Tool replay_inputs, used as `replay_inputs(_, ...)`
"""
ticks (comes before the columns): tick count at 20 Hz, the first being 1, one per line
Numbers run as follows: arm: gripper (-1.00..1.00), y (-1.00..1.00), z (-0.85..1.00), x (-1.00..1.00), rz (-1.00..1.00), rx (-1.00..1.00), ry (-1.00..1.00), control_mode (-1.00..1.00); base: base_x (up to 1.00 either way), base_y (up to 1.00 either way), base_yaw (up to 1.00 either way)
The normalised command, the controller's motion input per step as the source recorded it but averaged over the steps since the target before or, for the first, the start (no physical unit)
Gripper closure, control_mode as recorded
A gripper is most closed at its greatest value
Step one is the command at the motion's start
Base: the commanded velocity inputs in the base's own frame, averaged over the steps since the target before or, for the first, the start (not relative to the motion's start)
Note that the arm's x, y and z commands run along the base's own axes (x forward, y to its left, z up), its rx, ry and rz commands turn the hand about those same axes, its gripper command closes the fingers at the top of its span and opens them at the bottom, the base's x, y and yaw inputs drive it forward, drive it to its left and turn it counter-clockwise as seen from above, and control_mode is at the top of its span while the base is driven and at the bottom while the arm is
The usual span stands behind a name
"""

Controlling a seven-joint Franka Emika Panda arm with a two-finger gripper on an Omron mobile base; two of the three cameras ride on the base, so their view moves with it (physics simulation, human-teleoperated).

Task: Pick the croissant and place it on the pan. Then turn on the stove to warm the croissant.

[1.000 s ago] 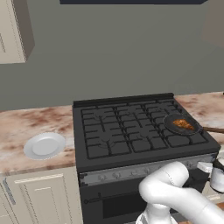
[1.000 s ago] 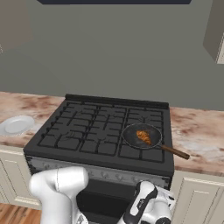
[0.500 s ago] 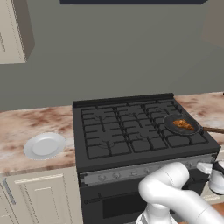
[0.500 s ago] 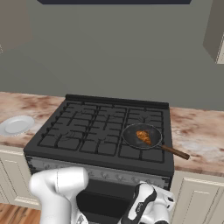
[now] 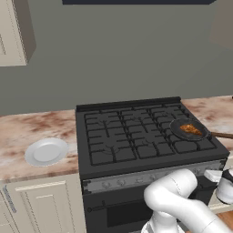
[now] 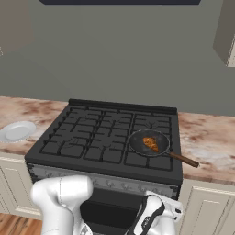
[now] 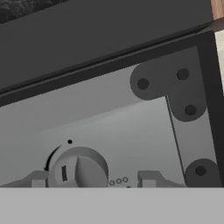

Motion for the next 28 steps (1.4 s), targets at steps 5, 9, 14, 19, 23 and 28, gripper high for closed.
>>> replay_inputs(5, 1.00, 0.17, 0.00, 0.27, 0.06, -0.29, 0.00, -1.00, 0.00, 0.00, 0.00)
replay_inputs(9, 1.00, 0.13, 0.00, 0.20, 0.09, -0.39, -0.06, -1.00, 0.00, 0.00, 0.00)
replay_inputs(14, 1.00, 0.01, 0.00, 0.33, 0.19, -0.42, -0.07, -1.00, 0.00, 0.00, 0.00)
replay_inputs(19, 1.00, 0.00, -0.01, 0.43, 0.32, -0.39, -0.03, -1.00, 0.00, 0.00, 0.00)
replay_inputs(23, 1.00, 0.00, 0.00, 0.34, 0.40, -0.48, -0.05, -1.00, 0.00, 0.00, 0.00)
replay_inputs(28, 1.00, 0.00, 0.00, 0.30, 0.44, -0.55, -0.13, -1.00, 0.00, 0.00, 0.00)
